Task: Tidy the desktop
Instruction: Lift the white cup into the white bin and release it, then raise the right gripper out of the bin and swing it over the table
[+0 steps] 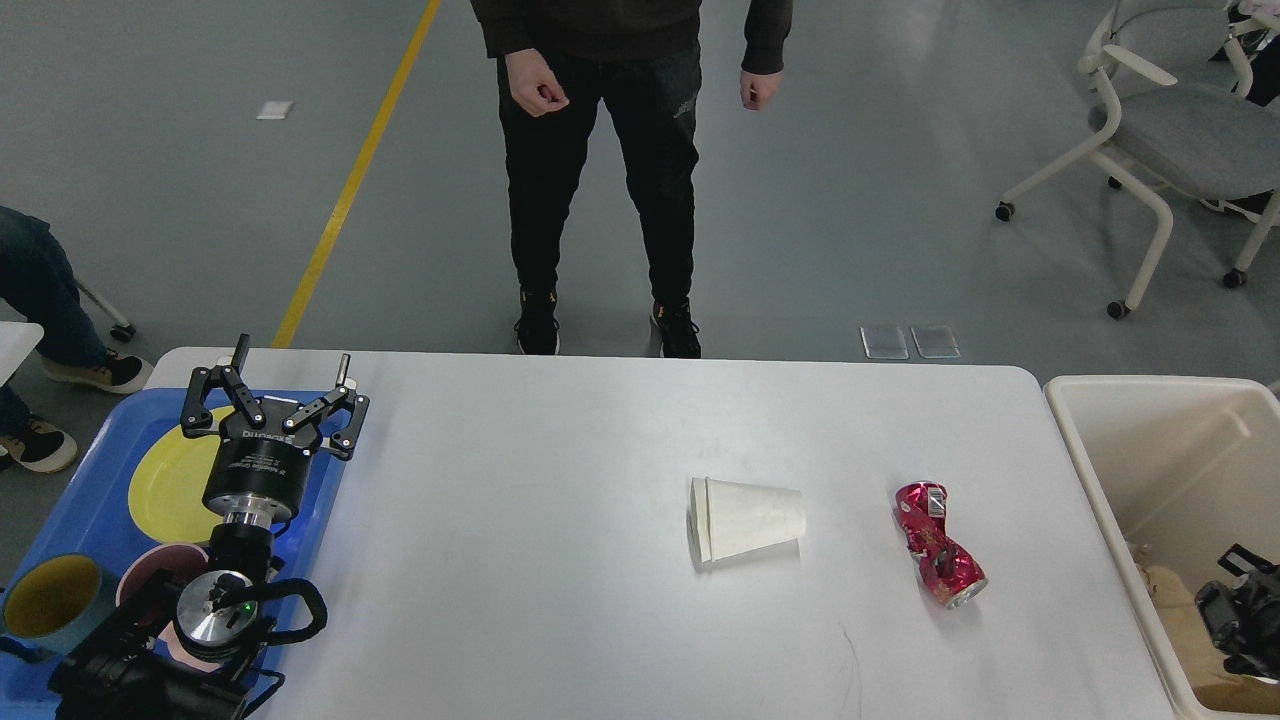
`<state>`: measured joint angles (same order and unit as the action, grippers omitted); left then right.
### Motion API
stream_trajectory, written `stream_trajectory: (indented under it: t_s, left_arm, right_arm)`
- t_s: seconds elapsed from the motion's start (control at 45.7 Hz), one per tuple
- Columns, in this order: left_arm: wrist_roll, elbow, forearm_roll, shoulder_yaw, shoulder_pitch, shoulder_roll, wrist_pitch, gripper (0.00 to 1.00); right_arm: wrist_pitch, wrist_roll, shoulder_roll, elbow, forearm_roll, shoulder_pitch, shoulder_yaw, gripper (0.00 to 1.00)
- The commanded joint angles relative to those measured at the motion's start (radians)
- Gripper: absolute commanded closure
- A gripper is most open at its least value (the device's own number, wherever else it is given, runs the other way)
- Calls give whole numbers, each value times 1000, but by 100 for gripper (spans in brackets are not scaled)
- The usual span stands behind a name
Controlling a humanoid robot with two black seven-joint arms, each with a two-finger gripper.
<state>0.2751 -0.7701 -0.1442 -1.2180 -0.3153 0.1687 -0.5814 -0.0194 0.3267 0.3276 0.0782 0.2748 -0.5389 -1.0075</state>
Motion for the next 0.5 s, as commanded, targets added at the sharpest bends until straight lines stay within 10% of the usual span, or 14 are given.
stream_trajectory:
  t_s: [0.0,0.241,0.35,0.482]
  left_arm:
    - [0,0,0,0,1,0,0,4]
    - [1,0,0,0,-1,0,0,4]
    - [1,0,0,0,1,0,0,4]
    - [0,0,0,0,1,0,0,4]
  right_arm:
    - [6,0,-12,2,3,5,1,100]
    - [12,3,-45,2,4,30,0,96]
    - [36,5,-45,6,3,30,-6,0]
    - [41,3,-59,2,4,27,-5,0]
